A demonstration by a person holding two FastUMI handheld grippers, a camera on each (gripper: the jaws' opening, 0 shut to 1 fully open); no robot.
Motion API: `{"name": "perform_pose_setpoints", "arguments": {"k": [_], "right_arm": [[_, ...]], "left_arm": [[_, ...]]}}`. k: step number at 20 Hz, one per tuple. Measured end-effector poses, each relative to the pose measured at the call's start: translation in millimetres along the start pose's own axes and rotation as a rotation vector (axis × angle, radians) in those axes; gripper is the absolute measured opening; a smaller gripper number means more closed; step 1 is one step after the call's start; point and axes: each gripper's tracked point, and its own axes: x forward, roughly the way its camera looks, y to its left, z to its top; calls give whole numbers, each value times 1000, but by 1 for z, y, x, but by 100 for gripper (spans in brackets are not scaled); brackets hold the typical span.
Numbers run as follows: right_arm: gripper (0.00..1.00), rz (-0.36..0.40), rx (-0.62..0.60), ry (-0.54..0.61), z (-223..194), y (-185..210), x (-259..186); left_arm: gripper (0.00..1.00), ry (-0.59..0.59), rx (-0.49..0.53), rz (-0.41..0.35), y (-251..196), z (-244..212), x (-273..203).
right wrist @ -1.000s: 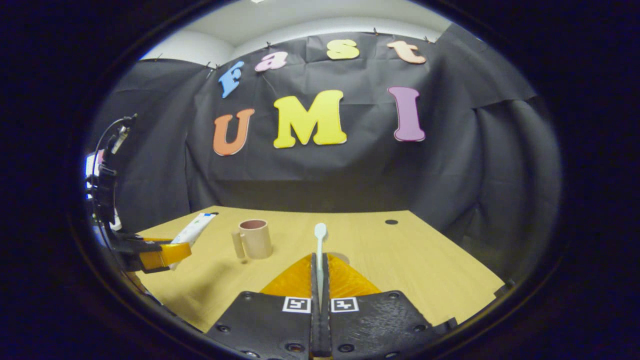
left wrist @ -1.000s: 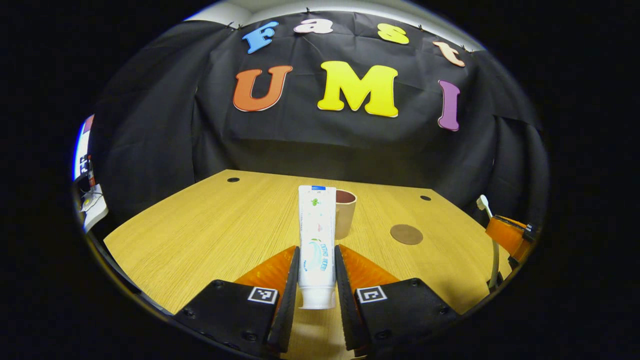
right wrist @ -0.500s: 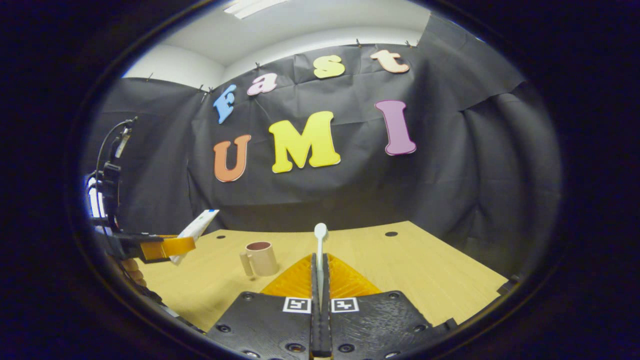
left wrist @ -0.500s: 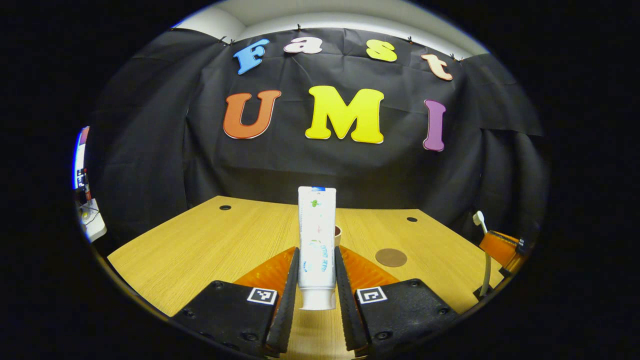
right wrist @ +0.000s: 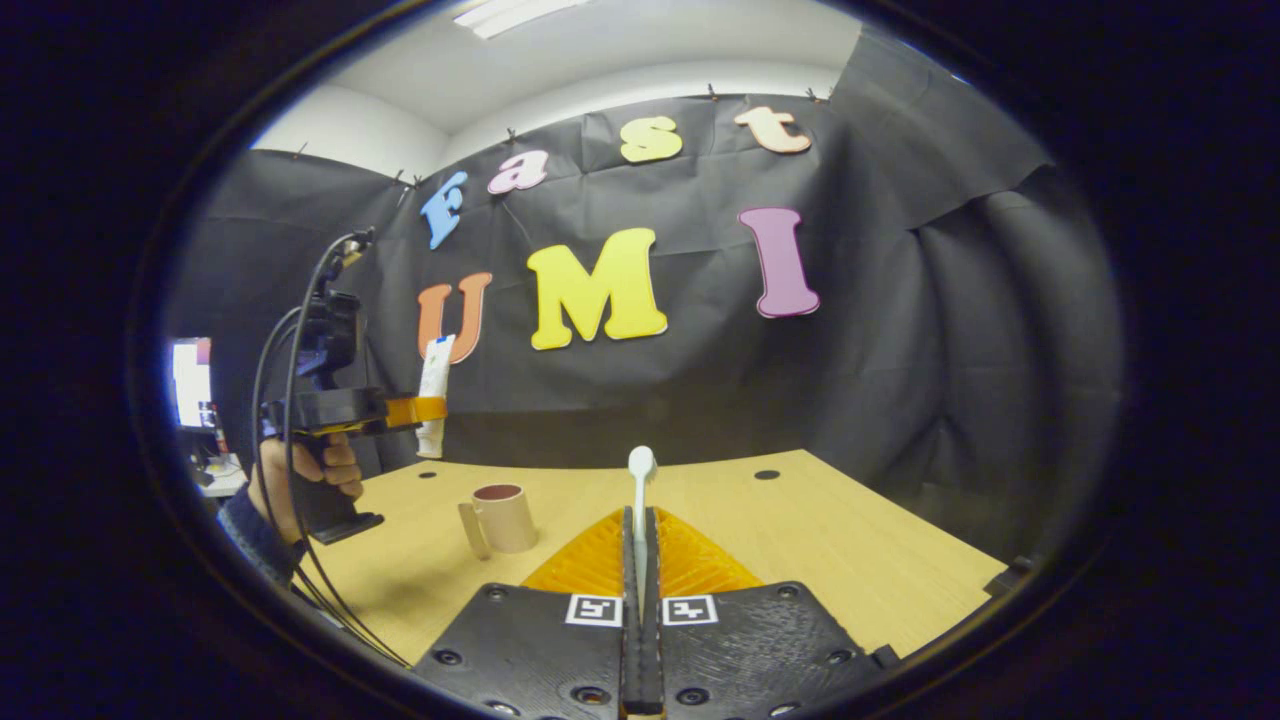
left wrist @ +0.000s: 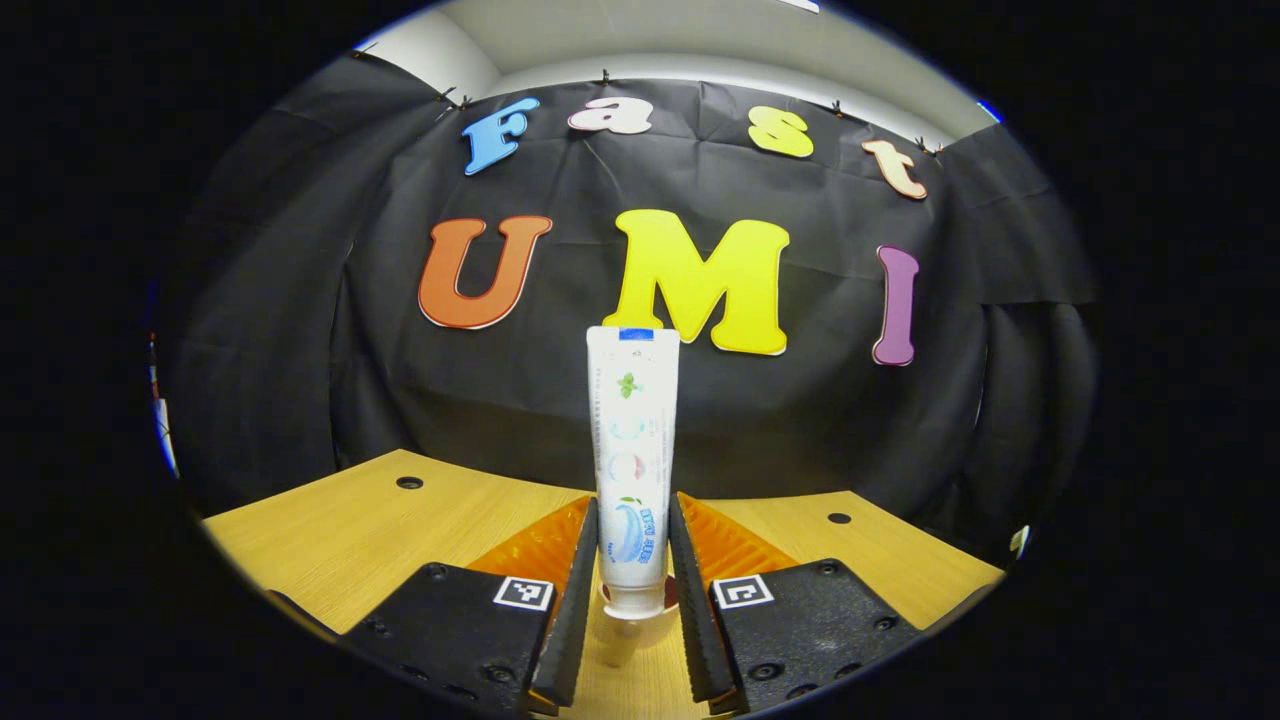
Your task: Put the toothbrush and toothpaste on the desktop into the cup, then pick up the cup and place it on the coaster on the desktop.
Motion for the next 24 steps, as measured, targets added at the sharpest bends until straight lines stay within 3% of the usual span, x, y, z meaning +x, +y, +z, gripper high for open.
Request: {"name": "perform_pose_setpoints", "arguments": {"k": [1, 10, 19, 20, 21, 23, 24], "right_arm": [[0, -2, 4, 4, -1, -2, 0], [0, 0, 31, 36, -14, -12, 2], [0, 1, 31, 61, -27, -12, 4], [0, 1, 28, 62, -27, -11, 3], [0, 0, 25, 65, -28, -10, 4], [0, 1, 22, 69, -29, -8, 5], [0, 1, 19, 69, -29, -7, 7]], "left_arm": [[43, 13, 1, 4, -2, -6, 12], [45, 135, -9, 7, -10, -55, 53], [44, 111, 50, 5, -10, -47, 53], [51, 112, 59, 2, -10, -45, 51], [44, 111, 62, -8, -12, -46, 48], [45, 109, 73, -6, -14, -41, 45], [49, 107, 76, -7, -13, -38, 41]]}}
